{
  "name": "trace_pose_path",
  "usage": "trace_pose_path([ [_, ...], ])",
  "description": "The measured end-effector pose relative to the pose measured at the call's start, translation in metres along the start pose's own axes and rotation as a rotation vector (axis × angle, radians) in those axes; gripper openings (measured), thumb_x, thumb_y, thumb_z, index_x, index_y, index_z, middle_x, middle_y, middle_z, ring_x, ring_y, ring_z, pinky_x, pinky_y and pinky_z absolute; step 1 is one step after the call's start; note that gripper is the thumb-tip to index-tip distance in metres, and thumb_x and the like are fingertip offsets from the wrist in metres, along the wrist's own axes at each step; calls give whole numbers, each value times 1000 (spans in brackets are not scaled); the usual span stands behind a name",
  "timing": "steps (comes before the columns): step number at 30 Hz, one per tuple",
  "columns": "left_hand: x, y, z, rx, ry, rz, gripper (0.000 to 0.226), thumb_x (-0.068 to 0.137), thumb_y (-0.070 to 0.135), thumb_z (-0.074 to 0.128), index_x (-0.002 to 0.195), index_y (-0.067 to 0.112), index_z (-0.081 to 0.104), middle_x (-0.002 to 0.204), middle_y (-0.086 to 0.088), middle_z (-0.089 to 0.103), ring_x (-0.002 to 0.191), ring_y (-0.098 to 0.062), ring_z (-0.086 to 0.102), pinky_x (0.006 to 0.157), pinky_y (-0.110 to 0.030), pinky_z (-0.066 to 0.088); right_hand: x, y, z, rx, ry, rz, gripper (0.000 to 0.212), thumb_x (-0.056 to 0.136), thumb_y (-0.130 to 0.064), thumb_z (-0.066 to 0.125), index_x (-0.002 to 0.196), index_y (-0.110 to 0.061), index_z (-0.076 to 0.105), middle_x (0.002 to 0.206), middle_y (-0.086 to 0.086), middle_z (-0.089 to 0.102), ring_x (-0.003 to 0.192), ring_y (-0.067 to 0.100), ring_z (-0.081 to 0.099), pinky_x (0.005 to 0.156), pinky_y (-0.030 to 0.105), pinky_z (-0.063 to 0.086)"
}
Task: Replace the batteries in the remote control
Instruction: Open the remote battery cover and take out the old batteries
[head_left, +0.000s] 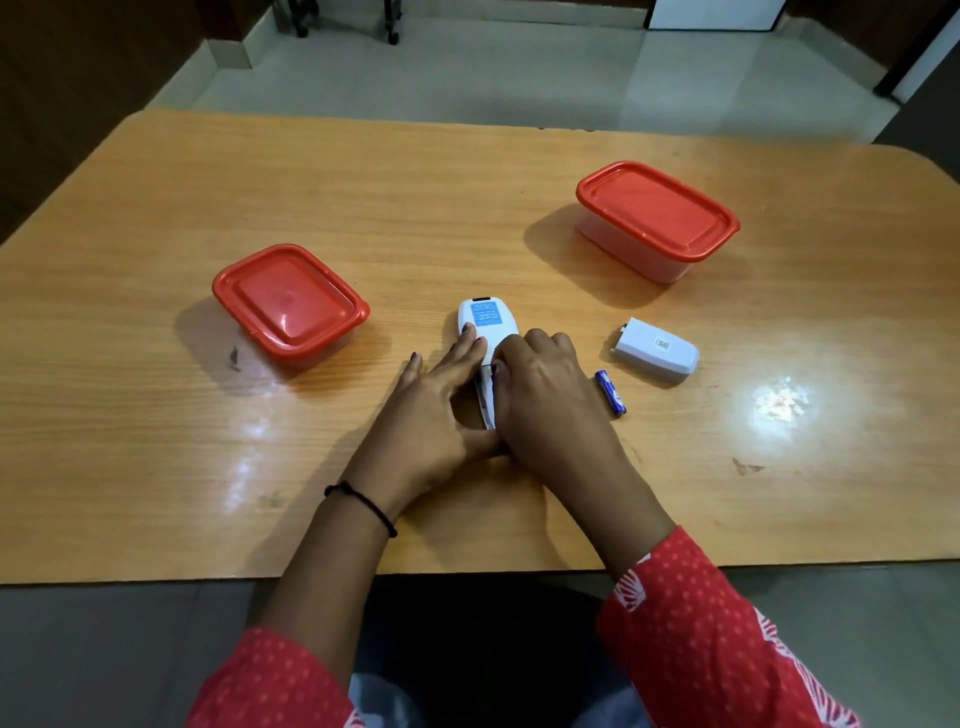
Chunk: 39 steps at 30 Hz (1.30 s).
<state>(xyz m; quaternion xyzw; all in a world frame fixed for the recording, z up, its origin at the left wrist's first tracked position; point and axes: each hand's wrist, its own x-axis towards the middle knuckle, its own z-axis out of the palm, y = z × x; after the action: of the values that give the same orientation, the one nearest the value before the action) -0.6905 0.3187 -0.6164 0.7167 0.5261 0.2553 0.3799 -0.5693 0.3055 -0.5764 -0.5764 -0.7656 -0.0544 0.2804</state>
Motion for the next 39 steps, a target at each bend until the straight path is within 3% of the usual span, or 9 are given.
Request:
trace_pose_path([
  [4,-2,4,-2,4,-4,-15,100,60,42,79,146,30,28,154,23,17,144,-2,10,121,-32,0,4,8,5,80,-129,62,24,83,-4,39,68,3,57,67,21,56,67,35,53,65,42,44],
  [7,-2,3,-2,0,-15,-28,108,51,64,69,146,34,27,155,24,16,147,-12,7,121,-36,0,-3,14,0,368,-146,169,20,88,-13,42,76,-2,54,76,14,54,78,27,43,68,29,30],
  [11,-3,3,-3,-7,-16,-53,111,45,67,58,146,35,26,154,25,16,148,-18,5,121,-36,1,-16,14,-12,462,-297,161,11,86,-16,58,94,-11,54,86,1,60,85,16,51,69,27,38],
  [17,-10,17,-7,15,-10,-87,102,62,47,79,146,35,22,147,34,7,136,-3,-7,119,-33,2,-8,48,-36,733,95,381,19,82,-4,66,94,-18,62,80,-2,68,68,12,67,63,27,52],
  [21,-13,17,-8,48,-12,-77,100,64,50,77,145,38,20,143,39,4,130,3,-6,118,-30,2,-19,84,-50,515,55,525,22,84,-12,66,101,-26,69,84,-4,72,74,6,65,68,13,49],
  [25,-12,18,-7,67,1,-34,99,64,49,77,145,38,21,143,38,6,127,12,-6,116,-25,0,-33,99,-43,236,-111,572,24,80,-15,70,102,-25,70,81,-4,71,77,16,66,71,35,54],
  [29,-11,16,-7,112,4,22,101,62,55,76,145,33,23,147,32,8,103,44,-14,112,-18,-1,-34,100,-34,143,-173,566,21,80,-16,66,100,-21,70,90,-3,71,81,20,62,73,33,51],
  [34,-12,14,-4,163,72,74,105,52,77,57,143,30,32,154,22,15,138,14,10,119,-25,6,-36,99,-35,163,-156,574,20,82,-17,65,102,-20,70,93,-1,70,83,17,63,74,33,51],
  [39,1,26,0,-35,285,94,57,76,48,66,128,27,56,146,16,41,132,9,34,106,-10,26,-10,115,-48,223,218,513,22,82,-12,66,104,-12,68,97,5,69,87,22,62,76,31,48],
])
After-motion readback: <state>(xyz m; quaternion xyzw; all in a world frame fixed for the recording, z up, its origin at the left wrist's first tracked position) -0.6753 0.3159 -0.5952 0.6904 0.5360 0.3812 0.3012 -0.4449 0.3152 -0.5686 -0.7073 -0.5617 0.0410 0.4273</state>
